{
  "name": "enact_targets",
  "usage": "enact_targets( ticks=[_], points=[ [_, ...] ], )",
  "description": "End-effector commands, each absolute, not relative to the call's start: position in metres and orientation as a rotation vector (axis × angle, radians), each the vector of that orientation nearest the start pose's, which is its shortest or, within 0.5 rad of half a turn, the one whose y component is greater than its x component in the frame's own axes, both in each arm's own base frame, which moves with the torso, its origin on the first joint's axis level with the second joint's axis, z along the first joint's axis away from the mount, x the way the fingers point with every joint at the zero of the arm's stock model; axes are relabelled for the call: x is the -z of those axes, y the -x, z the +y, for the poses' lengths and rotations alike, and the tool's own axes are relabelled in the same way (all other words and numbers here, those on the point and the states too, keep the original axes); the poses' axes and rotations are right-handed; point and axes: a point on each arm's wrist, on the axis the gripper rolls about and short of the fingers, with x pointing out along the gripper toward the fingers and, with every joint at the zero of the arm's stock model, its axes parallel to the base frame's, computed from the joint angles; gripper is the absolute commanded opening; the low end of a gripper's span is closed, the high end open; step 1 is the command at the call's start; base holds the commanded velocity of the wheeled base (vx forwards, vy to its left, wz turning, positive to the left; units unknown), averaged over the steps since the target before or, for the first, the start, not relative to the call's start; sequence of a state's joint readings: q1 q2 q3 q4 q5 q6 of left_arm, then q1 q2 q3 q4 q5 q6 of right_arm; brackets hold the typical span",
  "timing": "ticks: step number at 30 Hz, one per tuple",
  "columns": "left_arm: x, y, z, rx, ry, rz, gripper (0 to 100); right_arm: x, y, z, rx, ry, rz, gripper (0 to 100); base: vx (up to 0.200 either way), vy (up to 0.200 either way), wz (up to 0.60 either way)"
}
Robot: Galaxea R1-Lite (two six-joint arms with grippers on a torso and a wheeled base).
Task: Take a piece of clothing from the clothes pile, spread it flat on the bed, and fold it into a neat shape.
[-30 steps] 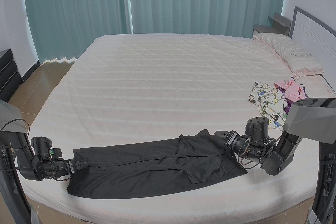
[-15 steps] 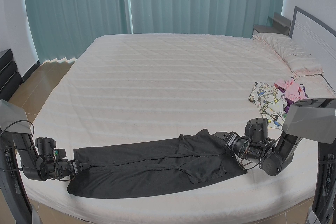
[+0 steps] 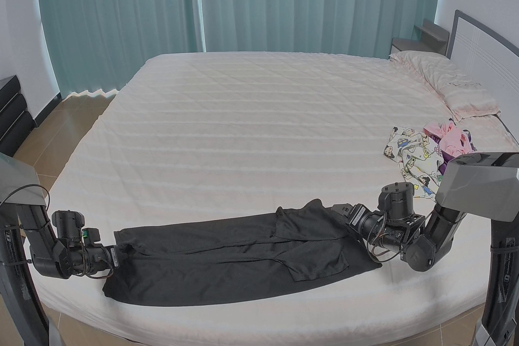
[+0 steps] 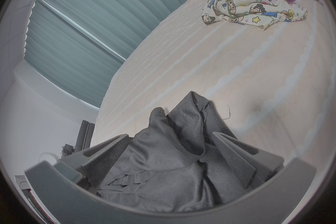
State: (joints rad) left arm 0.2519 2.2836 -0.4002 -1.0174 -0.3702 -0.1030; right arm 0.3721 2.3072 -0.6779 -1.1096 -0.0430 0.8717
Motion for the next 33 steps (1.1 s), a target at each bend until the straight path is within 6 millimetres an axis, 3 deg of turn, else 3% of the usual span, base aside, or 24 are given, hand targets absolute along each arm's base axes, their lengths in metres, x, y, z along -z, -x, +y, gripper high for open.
enact_targets(
  ticks=[1, 7, 14, 15, 24, 33],
  points=[
    [0.037, -0.272, 0.065, 0.056, 0.363, 0.824, 0, 0.008, -0.331, 0.128, -0.078, -0.736, 0.615, 100, 0.000, 0.000, 0.00],
    [0.034, -0.265, 0.078, 0.017, 0.369, 0.836, 0, 0.008, -0.331, 0.128, -0.078, -0.736, 0.615, 100, 0.000, 0.000, 0.00],
    [0.036, -0.262, 0.079, 0.014, 0.374, 0.856, 0, 0.008, -0.332, 0.129, -0.078, -0.736, 0.615, 100, 0.000, 0.000, 0.00],
    [0.036, -0.262, 0.078, 0.015, 0.375, 0.858, 100, 0.008, -0.332, 0.129, -0.078, -0.736, 0.615, 100, 0.000, 0.000, 0.00],
    [0.035, -0.249, 0.080, 0.012, 0.387, 0.874, 100, 0.013, -0.333, 0.128, -0.071, -0.733, 0.622, 100, 0.000, 0.000, 0.00],
    [0.011, -0.248, 0.091, 0.041, 0.517, 0.763, 100, 0.014, -0.333, 0.128, -0.071, -0.723, 0.623, 100, 0.000, 0.000, 0.00]
  ],
)
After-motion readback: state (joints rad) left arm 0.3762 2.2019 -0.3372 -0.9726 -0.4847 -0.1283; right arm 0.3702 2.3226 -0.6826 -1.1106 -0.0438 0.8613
